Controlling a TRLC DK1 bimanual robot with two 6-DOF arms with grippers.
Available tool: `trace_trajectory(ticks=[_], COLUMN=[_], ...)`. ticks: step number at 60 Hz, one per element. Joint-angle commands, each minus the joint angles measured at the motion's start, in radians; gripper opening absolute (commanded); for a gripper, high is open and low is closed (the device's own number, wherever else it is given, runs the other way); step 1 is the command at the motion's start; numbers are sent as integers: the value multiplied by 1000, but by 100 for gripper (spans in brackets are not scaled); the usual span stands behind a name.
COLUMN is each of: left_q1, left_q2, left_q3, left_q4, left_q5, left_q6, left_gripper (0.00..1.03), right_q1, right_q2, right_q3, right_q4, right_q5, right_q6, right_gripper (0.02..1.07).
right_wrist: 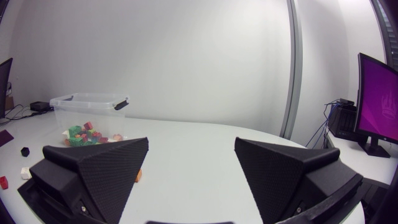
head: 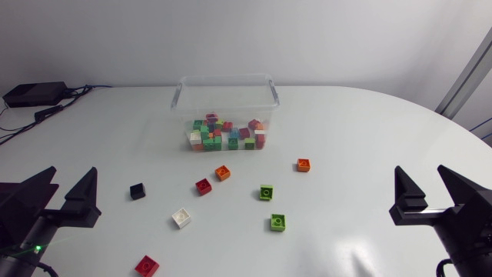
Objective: Place the duplo bricks in the container
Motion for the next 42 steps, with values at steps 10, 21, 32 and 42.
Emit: trace_trajectory(ticks=[10, 21, 32, 42], left_q1=[1, 2, 4, 4], left_q2=[-8, -9, -9, -9], left_q3=[-18, -18, -15, 24], left_q4=[-2, 0, 3, -39], left_q5=[-6, -6, -6, -6], left_q6=[-6, -2, 5, 5], left_gripper=[99, 99, 99, 99], right_q1=[22, 22, 15, 9], right_q2=[-5, -5, -7, -7], right_q3=[-19, -19, -19, -4], right_q4=[-8, -8, -2, 1], right_q5=[-3, -3, -2, 7], right_q6=[16, 16, 16, 16], right_gripper=[103, 103, 103, 103])
